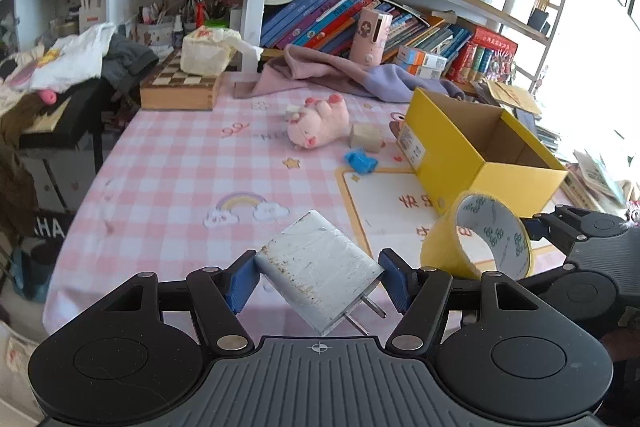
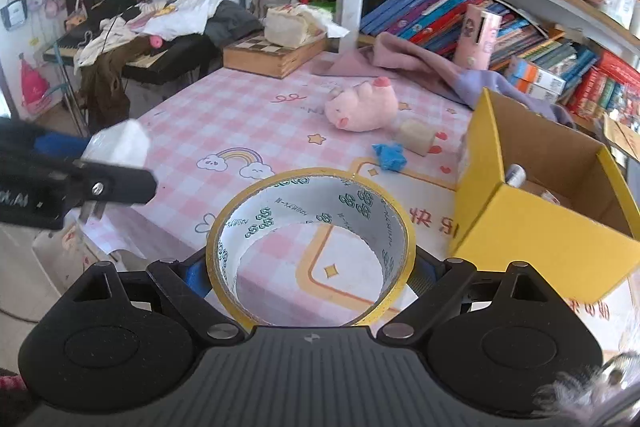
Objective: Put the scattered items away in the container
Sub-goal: 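Lift and carry the charger and tape roll over the yellow box with both tools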
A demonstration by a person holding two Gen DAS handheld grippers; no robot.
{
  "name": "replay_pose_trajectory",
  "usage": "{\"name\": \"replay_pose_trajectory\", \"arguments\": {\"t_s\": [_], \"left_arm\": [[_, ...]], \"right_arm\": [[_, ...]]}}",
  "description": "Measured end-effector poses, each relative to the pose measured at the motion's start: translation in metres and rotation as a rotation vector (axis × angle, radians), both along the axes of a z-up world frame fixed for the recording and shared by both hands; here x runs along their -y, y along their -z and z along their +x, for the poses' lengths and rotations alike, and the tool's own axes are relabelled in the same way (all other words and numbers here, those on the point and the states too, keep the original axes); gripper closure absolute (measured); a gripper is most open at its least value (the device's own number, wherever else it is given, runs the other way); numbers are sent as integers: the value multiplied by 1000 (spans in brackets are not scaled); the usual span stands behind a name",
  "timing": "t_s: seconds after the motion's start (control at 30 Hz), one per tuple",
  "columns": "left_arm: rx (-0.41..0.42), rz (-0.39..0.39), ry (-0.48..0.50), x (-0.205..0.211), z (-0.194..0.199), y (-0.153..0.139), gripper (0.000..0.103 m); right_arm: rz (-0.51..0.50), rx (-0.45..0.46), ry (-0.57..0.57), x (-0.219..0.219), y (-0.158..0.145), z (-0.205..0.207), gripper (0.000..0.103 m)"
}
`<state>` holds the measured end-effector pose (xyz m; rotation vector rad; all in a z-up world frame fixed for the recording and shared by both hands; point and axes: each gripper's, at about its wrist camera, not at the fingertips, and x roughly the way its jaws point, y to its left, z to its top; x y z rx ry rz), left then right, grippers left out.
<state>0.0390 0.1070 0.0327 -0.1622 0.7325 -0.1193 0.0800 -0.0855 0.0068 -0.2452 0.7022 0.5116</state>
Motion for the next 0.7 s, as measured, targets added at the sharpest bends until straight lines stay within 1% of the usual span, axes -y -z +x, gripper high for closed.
{"name": "replay_pose_trajectory", "arguments": {"t_s": [0.13,0.23,0.4,0.5,0.7], "left_arm": [[-1,-31,4,3,-11,1,38],[2,-37,26,9,-16,1,38],[-9,-61,92,22,-20,2,38],[-19,-83,139,33,-16,4,38],[-21,-97,250,61,-12,7,38]], "right_arm": [[8,-4,46,12,1,-12,12],[6,-5,72,20,1,-21,12],[-12,-9,119,38,2,-38,12],[-16,-12,181,53,1,-44,12],[-25,-21,283,81,1,-55,12]]}}
